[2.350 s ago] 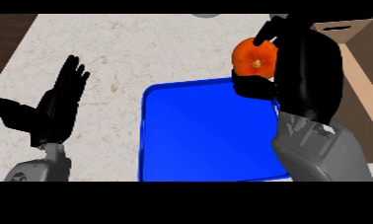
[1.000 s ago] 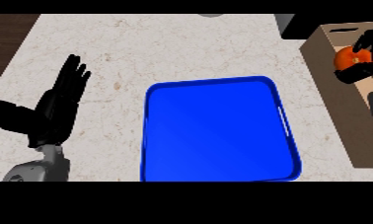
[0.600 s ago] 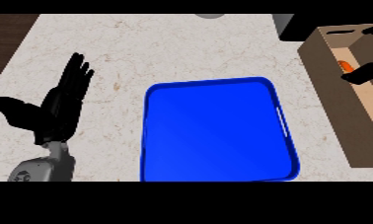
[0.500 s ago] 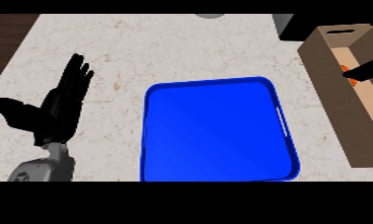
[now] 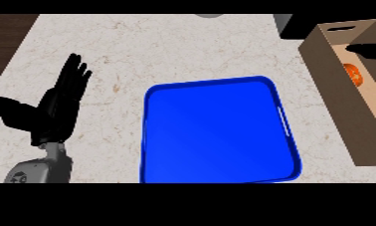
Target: Pick the squash from the tray and place it in the cardboard box
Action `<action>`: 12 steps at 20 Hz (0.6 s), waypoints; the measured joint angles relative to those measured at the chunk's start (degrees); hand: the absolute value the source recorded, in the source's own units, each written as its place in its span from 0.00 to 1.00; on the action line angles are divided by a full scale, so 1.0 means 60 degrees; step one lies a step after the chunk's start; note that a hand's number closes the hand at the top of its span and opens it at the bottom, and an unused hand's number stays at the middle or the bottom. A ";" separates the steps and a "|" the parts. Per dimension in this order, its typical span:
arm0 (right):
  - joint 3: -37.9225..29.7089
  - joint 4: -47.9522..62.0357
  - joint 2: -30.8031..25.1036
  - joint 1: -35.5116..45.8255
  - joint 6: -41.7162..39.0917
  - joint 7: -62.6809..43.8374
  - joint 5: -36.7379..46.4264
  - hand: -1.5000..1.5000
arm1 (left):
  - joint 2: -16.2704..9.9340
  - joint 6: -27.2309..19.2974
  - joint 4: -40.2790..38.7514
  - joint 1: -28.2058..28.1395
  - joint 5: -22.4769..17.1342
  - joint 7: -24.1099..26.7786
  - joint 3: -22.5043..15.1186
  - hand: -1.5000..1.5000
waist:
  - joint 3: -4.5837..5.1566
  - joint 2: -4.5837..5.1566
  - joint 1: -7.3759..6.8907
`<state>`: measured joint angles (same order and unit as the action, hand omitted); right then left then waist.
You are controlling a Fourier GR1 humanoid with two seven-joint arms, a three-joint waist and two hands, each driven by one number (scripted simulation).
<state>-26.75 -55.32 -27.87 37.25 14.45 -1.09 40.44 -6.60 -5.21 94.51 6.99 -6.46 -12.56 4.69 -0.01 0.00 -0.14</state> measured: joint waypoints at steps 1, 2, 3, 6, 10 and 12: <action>-0.0253 -0.0038 0.0064 0.0141 -0.0033 -0.0022 -0.0371 0.00 | -0.0020 -0.0006 0.0043 0.0016 -0.0016 -0.0070 0.0017 0.50 | -0.0002 -0.0007 0.0000; -0.0516 -0.0137 0.0146 0.0133 -0.0118 0.0074 -0.0801 0.00 | -0.0057 0.0031 0.0064 -0.0010 -0.0080 -0.0065 0.0084 0.50 | -0.0002 -0.0020 0.0027; -0.0777 -0.0267 0.0192 0.0169 -0.0275 0.0110 -0.1247 0.00 | -0.0023 0.0046 0.0104 -0.0133 -0.0084 -0.0024 0.0059 0.50 | -0.0005 -0.0037 0.0053; -0.1588 -0.0451 0.0107 -0.0003 -0.0677 0.0426 -0.2443 0.00 | 0.0071 -0.0076 0.0157 -0.0184 0.0024 -0.0051 -0.0018 0.50 | -0.0006 -0.0038 0.0101; -0.2318 -0.0789 0.0049 -0.0522 -0.1095 0.0805 -0.3669 0.00 | 0.0097 -0.0110 0.0373 -0.0337 0.0090 -0.0090 -0.0071 0.50 | -0.0003 -0.0030 0.0085; -0.2523 -0.0905 0.0019 -0.0820 -0.1082 0.1023 -0.4075 0.00 | 0.0113 -0.0113 0.0335 -0.0330 0.0132 -0.0036 -0.0078 0.50 | -0.0002 -0.0021 0.0067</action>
<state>-41.88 -60.74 -27.76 32.33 7.96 5.05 16.00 -5.92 -5.89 96.52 5.01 -5.67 -12.77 4.22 -0.02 -0.13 0.26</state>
